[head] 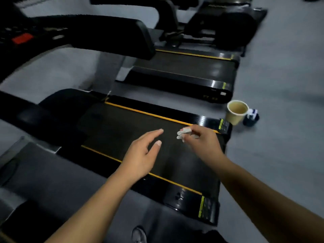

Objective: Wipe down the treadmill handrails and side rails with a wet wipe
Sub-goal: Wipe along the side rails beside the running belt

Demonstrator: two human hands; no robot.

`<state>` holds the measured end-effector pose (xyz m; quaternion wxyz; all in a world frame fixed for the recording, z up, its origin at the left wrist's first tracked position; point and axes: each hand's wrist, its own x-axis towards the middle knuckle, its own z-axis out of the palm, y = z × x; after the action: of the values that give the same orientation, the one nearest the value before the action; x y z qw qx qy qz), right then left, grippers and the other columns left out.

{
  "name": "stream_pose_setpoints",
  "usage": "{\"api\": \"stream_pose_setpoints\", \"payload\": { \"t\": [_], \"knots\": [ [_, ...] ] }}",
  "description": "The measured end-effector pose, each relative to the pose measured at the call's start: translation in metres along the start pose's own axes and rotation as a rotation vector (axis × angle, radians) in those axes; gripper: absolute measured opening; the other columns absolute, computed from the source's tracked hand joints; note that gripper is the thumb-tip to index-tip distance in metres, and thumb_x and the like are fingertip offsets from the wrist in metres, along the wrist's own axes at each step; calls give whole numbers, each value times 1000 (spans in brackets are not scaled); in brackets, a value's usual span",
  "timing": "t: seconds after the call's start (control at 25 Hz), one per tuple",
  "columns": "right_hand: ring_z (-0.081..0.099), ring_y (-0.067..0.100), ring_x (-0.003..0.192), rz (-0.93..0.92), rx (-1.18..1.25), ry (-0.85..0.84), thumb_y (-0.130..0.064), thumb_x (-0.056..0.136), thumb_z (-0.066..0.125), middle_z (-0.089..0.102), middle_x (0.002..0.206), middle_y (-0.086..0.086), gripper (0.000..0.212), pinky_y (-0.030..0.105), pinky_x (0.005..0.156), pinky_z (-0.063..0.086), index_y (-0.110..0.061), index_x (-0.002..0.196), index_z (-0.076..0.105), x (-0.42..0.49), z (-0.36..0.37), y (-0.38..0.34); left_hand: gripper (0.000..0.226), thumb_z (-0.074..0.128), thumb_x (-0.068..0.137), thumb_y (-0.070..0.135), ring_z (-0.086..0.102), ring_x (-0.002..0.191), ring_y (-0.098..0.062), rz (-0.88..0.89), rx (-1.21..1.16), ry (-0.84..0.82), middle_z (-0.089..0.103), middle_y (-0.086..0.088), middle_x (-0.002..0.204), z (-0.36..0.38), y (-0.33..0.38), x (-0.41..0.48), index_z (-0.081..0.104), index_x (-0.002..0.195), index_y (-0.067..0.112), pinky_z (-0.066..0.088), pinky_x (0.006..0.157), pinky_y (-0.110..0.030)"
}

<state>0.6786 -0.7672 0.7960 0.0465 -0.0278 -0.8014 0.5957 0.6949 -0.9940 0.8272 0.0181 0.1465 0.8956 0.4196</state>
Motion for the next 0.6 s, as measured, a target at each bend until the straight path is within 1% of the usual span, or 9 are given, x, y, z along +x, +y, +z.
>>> {"api": "stream_pose_setpoints", "payload": {
  "t": [0.12, 0.28, 0.36, 0.48, 0.6],
  "knots": [
    [72, 5, 91, 75, 27, 160, -20, 88, 80, 77, 93, -15, 8, 41, 88, 60, -28, 89, 79, -21, 16, 11, 39, 55, 105, 21, 47, 132, 10, 86, -11, -133, 58, 16, 142, -11, -26, 5, 59, 144, 24, 34, 107, -6],
    [71, 4, 89, 175, 28, 276, -25, 87, 82, 77, 90, -14, 9, 39, 87, 60, -32, 90, 77, -56, 27, 24, 40, 54, 106, 23, 45, 131, 14, 127, -32, -217, 56, 16, 145, -2, -40, 3, 57, 145, 25, 32, 101, -1],
    [71, 3, 90, 217, 45, 300, -26, 87, 82, 77, 92, -13, 8, 40, 89, 60, -30, 93, 78, -71, 28, 40, 39, 55, 106, 22, 45, 131, 14, 138, -38, -245, 56, 16, 145, 15, -44, 1, 57, 145, 25, 31, 100, 1],
    [71, 2, 90, 265, 41, 315, -27, 88, 81, 77, 92, -13, 8, 40, 88, 60, -29, 95, 79, -91, 32, 79, 39, 55, 106, 20, 47, 132, 11, 170, -51, -268, 57, 13, 145, 52, -60, -6, 59, 145, 21, 32, 104, -3],
    [73, 5, 90, 301, 27, 366, -24, 87, 82, 78, 90, -11, 9, 40, 88, 61, -26, 95, 80, -110, 44, 145, 40, 54, 106, 21, 46, 136, 7, 209, -33, -310, 55, 12, 147, 104, -106, -8, 57, 146, 21, 35, 110, -10]
  ]
}}
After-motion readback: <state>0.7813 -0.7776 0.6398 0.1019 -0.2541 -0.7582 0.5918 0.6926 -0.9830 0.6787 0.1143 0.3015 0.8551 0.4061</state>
